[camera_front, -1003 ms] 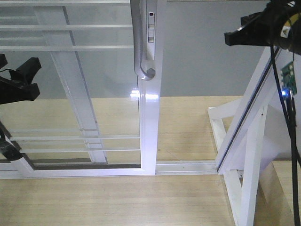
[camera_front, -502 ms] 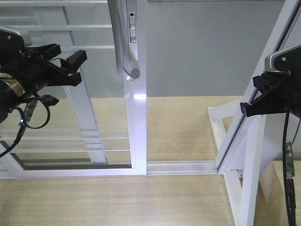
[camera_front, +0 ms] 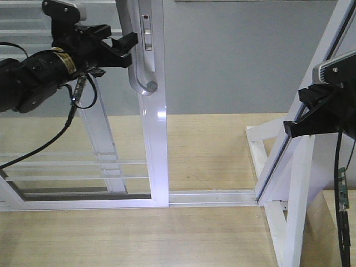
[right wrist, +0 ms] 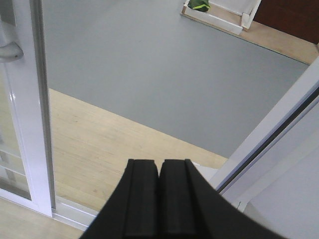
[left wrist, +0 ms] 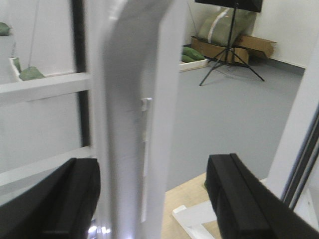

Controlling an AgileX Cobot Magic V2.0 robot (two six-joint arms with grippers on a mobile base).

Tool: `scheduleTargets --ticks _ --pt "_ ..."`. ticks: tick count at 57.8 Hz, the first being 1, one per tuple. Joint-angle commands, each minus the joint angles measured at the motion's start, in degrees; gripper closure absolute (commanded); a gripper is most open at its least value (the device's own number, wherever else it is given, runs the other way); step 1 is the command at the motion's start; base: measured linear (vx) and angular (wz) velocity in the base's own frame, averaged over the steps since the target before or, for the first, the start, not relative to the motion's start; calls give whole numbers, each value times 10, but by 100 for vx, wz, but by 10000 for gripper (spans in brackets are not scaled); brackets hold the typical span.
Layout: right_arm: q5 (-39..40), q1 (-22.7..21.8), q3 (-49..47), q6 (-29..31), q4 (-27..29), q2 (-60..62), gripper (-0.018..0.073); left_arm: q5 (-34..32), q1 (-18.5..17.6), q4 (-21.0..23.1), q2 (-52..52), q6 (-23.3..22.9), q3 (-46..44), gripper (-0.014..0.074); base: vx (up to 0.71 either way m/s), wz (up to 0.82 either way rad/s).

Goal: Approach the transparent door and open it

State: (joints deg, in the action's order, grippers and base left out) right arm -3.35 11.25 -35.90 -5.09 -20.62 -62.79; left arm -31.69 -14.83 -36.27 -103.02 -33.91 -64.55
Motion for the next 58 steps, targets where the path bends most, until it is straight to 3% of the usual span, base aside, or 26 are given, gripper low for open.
scheduleTargets --ticks 1,25,29,41,58 --pt "50 -3 -16 6 -7 14 564 -14 -8 9 10 -10 -44 31 0 0" --pt "73 -3 -16 6 -7 14 564 76 -12 29 -50 -10 -147 58 0 0" --pt "73 -3 -16 6 -7 14 564 100 -12 29 -47 -10 -148 137 0 0" --pt "76 -3 -16 6 -7 14 564 184 -11 29 -29 -10 -148 605 0 0" --pt "80 -3 -16 6 -5 14 564 238 -11 29 -2 -10 -148 600 0 0"
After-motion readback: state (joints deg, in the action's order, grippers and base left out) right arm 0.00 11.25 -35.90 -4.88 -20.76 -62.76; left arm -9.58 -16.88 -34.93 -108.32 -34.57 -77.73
